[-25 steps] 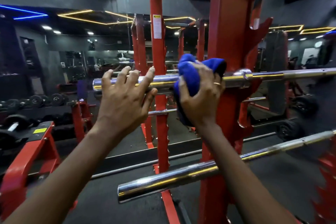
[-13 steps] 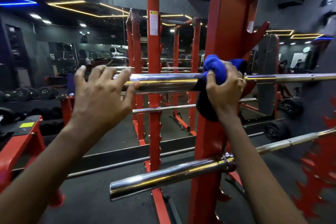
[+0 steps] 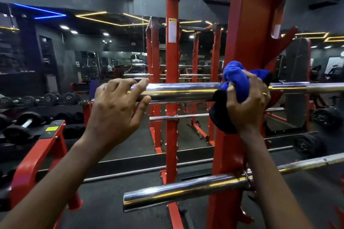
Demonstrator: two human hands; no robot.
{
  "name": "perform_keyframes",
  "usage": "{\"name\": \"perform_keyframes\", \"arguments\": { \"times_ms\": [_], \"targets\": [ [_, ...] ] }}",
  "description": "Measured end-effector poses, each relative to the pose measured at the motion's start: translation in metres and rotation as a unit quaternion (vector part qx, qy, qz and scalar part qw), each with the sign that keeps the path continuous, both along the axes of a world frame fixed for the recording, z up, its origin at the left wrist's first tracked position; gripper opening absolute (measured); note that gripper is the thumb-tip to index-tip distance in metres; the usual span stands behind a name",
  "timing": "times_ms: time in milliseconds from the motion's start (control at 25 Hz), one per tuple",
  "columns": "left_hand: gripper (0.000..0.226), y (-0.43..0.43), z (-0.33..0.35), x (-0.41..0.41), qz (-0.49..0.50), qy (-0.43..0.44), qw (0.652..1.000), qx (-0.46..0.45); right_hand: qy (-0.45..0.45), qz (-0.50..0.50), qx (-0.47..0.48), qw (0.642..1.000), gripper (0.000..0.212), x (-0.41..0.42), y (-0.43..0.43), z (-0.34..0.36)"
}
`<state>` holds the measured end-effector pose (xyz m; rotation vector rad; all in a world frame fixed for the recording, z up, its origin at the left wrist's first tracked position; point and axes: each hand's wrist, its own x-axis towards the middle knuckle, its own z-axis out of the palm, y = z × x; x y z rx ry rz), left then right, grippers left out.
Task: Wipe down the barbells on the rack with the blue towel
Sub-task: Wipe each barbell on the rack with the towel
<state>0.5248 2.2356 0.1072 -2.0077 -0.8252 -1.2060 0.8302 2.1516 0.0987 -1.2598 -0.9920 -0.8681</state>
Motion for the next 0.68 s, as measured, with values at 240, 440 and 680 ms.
{"name": "perform_keyframes", "arguments": {
  "times_ms": [240,440,680],
  "targets": [
    [0.048,-0.003,0.002,0.001,-0.053,-0.015,0.998,-0.009,0.04,0.024,-0.007,0.999,0.047,-0.082,0.014,0.005],
    [0.057,0.012,-0.001,-0.039,-0.155,-0.001,0.984,-0.083,-0.184,0.04,-0.084,0.979,0.046,-0.079,0.012,0.003],
    [0.062,0.021,-0.021,-0.09,-0.186,0.025,0.972,-0.141,0.064,-0.008,-0.104,0.993,0.045,-0.117,0.02,0.029]
  ]
}}
